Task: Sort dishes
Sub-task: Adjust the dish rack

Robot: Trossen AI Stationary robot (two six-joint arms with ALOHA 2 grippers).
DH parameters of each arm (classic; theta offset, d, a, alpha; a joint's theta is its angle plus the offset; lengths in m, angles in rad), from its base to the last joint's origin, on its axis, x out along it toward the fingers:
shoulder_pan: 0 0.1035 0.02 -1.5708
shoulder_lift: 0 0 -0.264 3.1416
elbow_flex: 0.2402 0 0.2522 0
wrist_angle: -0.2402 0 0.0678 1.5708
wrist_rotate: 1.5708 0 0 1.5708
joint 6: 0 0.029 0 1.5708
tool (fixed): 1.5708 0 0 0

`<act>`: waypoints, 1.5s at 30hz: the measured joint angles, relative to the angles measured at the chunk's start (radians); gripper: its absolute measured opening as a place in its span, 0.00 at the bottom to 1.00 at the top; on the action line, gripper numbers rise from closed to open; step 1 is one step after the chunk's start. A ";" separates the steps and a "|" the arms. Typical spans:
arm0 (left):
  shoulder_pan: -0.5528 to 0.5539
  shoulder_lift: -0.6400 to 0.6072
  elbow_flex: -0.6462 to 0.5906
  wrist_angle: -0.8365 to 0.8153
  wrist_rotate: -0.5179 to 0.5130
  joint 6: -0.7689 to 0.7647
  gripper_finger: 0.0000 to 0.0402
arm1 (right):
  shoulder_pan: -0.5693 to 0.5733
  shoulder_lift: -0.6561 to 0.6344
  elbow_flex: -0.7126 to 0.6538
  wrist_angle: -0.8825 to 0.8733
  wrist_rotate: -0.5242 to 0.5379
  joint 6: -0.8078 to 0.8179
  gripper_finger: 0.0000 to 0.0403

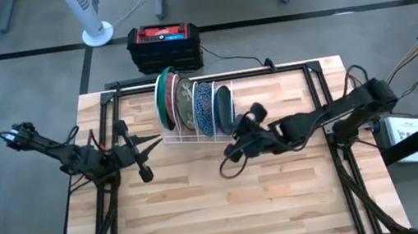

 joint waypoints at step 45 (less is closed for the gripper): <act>0.072 0.037 -0.015 0.000 -0.080 -0.016 0.09 | -0.287 -0.203 -0.723 0.848 -0.220 0.009 0.00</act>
